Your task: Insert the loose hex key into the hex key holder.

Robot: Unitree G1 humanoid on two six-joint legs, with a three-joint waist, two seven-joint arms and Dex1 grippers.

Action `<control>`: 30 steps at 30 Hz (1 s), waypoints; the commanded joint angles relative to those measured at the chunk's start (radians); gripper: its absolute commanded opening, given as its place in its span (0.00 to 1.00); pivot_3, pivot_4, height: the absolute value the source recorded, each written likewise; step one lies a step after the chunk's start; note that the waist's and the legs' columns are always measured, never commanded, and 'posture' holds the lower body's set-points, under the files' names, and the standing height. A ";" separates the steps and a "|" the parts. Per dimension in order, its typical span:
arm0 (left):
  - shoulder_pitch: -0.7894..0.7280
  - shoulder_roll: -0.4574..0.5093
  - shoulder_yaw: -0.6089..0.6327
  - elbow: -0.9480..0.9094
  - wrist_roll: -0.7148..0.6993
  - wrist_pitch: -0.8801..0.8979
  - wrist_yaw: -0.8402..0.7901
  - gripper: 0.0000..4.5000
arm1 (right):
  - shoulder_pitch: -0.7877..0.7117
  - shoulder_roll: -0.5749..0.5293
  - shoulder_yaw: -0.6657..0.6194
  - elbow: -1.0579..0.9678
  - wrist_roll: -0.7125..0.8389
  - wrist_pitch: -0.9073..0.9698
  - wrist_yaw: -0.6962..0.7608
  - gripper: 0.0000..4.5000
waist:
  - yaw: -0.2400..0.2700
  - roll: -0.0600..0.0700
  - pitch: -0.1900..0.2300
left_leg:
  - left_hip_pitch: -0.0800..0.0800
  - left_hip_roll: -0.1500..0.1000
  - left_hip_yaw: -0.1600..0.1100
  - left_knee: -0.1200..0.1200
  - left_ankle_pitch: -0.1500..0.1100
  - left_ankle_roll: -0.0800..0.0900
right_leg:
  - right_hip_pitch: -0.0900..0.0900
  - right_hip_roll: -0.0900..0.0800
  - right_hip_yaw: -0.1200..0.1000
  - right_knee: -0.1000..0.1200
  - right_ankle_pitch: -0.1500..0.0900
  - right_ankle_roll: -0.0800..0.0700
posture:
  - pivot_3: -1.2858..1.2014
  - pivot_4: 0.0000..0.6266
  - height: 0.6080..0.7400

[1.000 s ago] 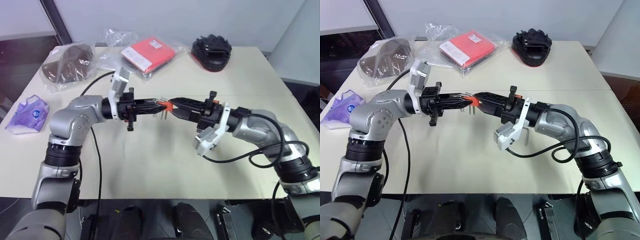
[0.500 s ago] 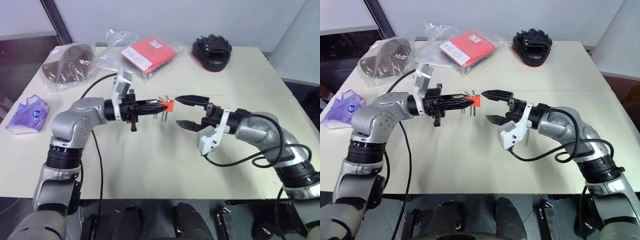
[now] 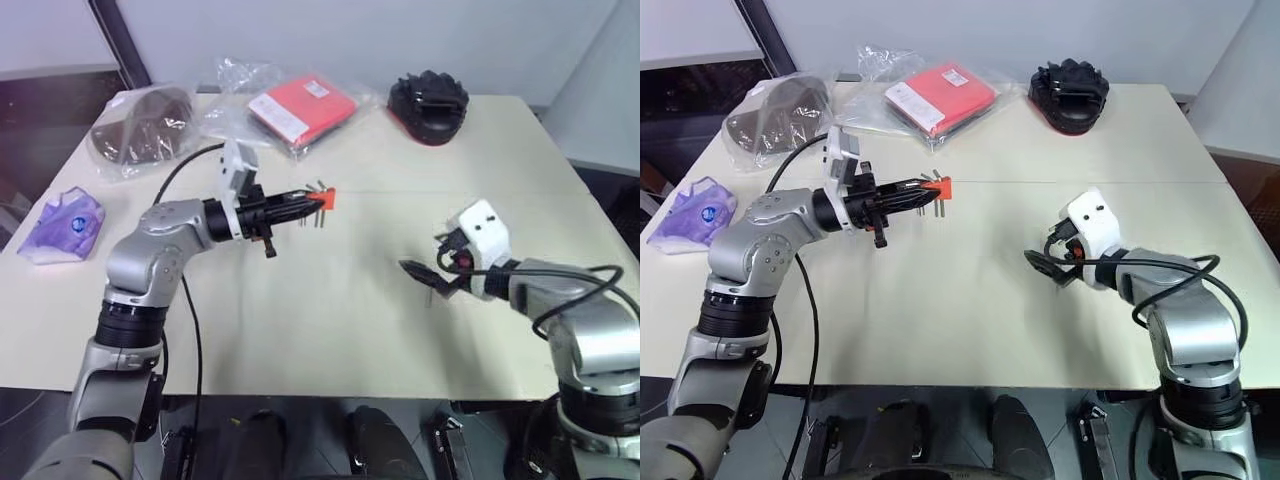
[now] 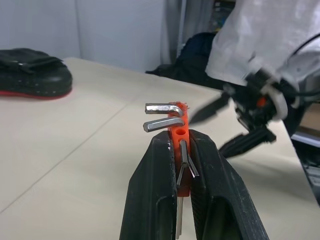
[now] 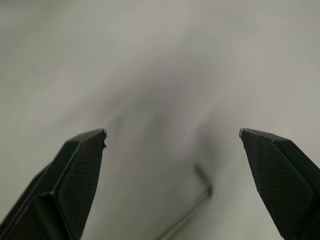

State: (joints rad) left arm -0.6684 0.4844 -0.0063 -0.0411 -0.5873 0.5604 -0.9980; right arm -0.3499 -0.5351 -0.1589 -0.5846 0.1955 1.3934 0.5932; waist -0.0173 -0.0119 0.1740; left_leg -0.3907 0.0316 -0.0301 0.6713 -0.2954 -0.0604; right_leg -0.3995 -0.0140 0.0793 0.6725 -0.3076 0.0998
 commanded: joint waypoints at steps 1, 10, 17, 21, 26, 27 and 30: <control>0.003 0.006 0.016 -0.026 0.000 -0.016 0.004 0.00 | -0.020 0.029 -0.012 0.000 -0.019 0.094 -0.099 0.99 | 0.001 0.000 0.000 | 0.000 0.000 0.000 0.000 0.000 0.000 | 0.000 0.000 0.000 0.000 0.000 0.000 | 0.52 0.24 1.00; 0.005 0.005 0.019 -0.032 0.004 -0.015 0.014 0.00 | -0.048 0.046 0.013 0.089 -0.011 0.148 -0.202 0.99 | 0.000 0.000 0.000 | -0.001 0.000 0.001 -0.001 0.000 0.000 | 0.000 0.000 0.000 -0.001 0.000 0.000 | 0.52 0.24 1.00; 0.010 0.010 0.023 -0.044 -0.002 -0.009 0.024 0.00 | -0.055 0.047 0.042 0.141 -0.005 0.124 -0.234 0.70 | -0.001 0.000 0.000 | -0.001 0.000 0.001 -0.001 0.000 0.000 | 0.000 0.000 0.000 -0.001 0.000 0.000 | 0.52 0.24 1.00; 0.014 0.013 0.027 -0.051 -0.003 -0.007 0.031 0.00 | -0.060 0.039 0.062 0.167 -0.003 0.107 -0.242 0.22 | -0.002 0.000 0.000 | 0.000 0.000 0.001 -0.001 0.000 0.000 | 0.000 0.000 -0.001 -0.001 0.000 0.000 | 0.52 0.24 1.00; 0.019 0.016 0.030 -0.057 -0.007 -0.004 0.036 0.00 | -0.059 0.014 0.094 0.164 0.006 0.084 -0.234 0.01 | -0.002 0.000 0.000 | 0.000 0.000 0.001 -0.001 0.000 0.000 | 0.000 0.000 -0.001 -0.002 0.000 0.000 | 0.52 0.24 1.00; 0.019 0.017 0.030 -0.057 -0.007 -0.005 0.037 0.00 | -0.059 0.013 0.098 0.157 0.006 0.074 -0.237 0.01 | -0.002 0.000 0.000 | 0.000 0.000 0.001 -0.001 0.000 0.000 | 0.000 0.000 -0.001 -0.002 0.000 0.000 | 0.52 0.24 1.00; 0.018 0.012 0.028 -0.055 -0.008 -0.006 0.039 0.00 | -0.050 0.006 0.108 0.130 0.008 -0.046 -0.221 0.01 | -0.002 0.000 0.000 | -0.001 0.000 0.001 -0.001 0.000 0.000 | 0.000 0.000 -0.001 -0.002 0.000 0.000 | 0.52 0.24 1.00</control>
State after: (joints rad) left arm -0.6407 0.4918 -0.0043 -0.0620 -0.5800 0.5621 -0.9593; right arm -0.3977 -0.5241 -0.0537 -0.4214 0.1935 1.4188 0.3627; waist -0.0194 -0.0119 0.1739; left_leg -0.3912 0.0315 -0.0294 0.6699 -0.2955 -0.0604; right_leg -0.3996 -0.0136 0.0788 0.6708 -0.3076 0.0999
